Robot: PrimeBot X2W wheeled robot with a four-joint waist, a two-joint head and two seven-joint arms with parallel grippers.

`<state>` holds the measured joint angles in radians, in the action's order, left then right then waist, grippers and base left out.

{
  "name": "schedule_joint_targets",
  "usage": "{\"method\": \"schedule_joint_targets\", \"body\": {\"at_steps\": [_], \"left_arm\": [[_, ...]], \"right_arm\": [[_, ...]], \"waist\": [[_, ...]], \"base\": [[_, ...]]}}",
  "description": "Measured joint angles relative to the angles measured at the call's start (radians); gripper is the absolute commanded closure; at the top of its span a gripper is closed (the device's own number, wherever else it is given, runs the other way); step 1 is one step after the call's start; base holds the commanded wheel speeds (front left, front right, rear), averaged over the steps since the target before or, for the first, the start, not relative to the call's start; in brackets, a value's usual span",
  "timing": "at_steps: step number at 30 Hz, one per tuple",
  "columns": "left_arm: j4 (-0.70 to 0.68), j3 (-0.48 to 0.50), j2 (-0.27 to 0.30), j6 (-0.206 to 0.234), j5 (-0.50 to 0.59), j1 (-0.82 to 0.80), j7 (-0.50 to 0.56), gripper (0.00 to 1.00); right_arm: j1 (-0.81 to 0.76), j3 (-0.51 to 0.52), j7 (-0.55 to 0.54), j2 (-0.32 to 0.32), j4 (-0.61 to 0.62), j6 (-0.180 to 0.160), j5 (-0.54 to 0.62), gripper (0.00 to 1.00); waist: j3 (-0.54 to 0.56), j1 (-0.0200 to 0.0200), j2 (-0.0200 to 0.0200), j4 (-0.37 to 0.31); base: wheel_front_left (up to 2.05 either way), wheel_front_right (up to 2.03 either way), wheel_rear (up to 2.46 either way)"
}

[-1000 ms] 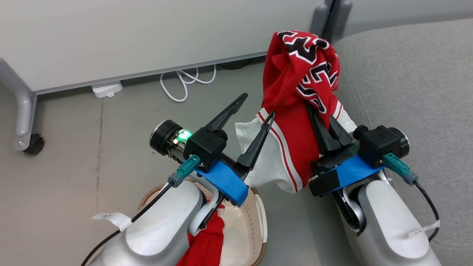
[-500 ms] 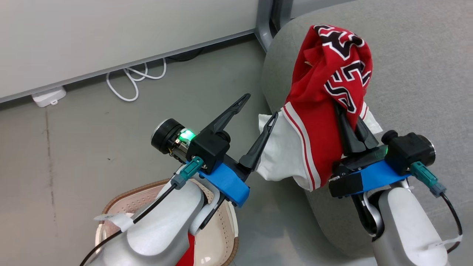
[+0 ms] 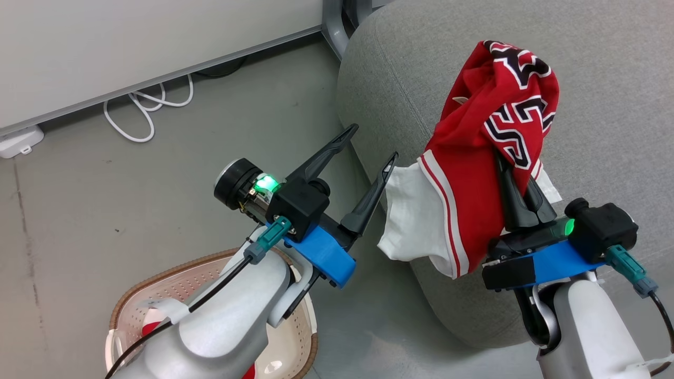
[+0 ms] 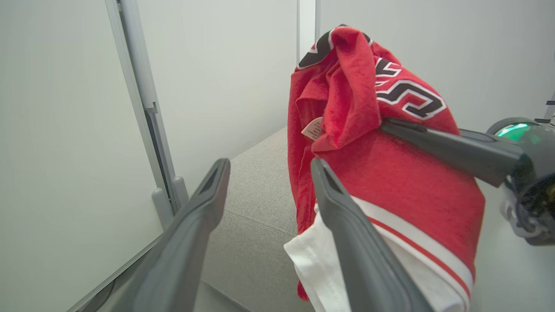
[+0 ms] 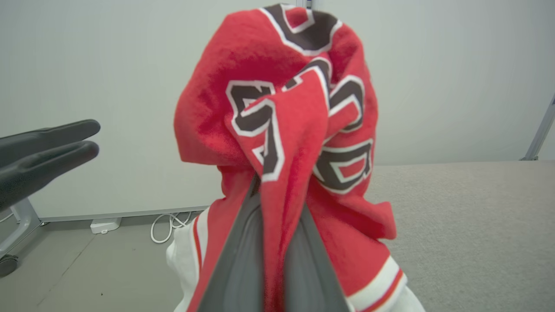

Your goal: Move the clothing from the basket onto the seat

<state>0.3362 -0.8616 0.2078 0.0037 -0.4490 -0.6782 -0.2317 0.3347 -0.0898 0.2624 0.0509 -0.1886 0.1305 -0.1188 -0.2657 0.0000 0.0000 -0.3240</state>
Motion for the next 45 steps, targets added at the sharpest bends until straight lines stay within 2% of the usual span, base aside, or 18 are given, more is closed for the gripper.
{"method": "schedule_joint_targets", "body": {"at_steps": [11, 18, 29, 37, 41, 45], "left_arm": [[-0.006, -0.005, -0.004, 0.003, 0.002, -0.032, -0.003, 0.00], [-0.030, -0.006, 0.001, 0.009, 0.027, -0.094, 0.019, 0.00], [-0.086, -0.006, 0.034, 0.013, 0.079, -0.225, 0.073, 0.00], [-0.114, 0.000, 0.075, 0.018, 0.100, -0.270, 0.100, 0.00], [-0.127, -0.001, 0.095, 0.021, 0.107, -0.275, 0.116, 0.00], [-0.138, -0.004, 0.102, 0.022, 0.107, -0.283, 0.118, 0.00]], "right_arm": [[0.022, 0.044, 0.000, 0.000, 0.035, 0.000, 0.002, 1.00], [0.192, 0.116, 0.000, 0.009, 0.076, 0.000, 0.045, 1.00], [0.548, 0.345, 0.000, 0.204, 0.118, 0.000, 0.058, 1.00], [0.666, 0.472, 0.000, 0.358, 0.018, 0.000, 0.044, 1.00], [0.678, 0.485, 0.000, 0.380, -0.087, 0.000, 0.030, 1.00], [0.675, 0.486, 0.000, 0.373, -0.193, 0.000, 0.028, 1.00]], "waist": [[-0.035, 0.0000, 0.0000, 0.008], [-0.121, 0.0000, 0.0000, 0.014], [-0.345, 0.0002, 0.0000, 0.027], [-0.485, 0.0002, 0.0000, 0.025], [-0.532, 0.0002, 0.0000, 0.018], [-0.559, 0.0002, -0.0001, 0.019]], "base": [[0.00, 0.00, 0.00], [0.00, 0.00, 0.00], [0.00, 0.00, 0.00], [0.00, 0.00, 0.00], [0.00, 0.00, 0.00], [0.00, 0.00, 0.00]]}}
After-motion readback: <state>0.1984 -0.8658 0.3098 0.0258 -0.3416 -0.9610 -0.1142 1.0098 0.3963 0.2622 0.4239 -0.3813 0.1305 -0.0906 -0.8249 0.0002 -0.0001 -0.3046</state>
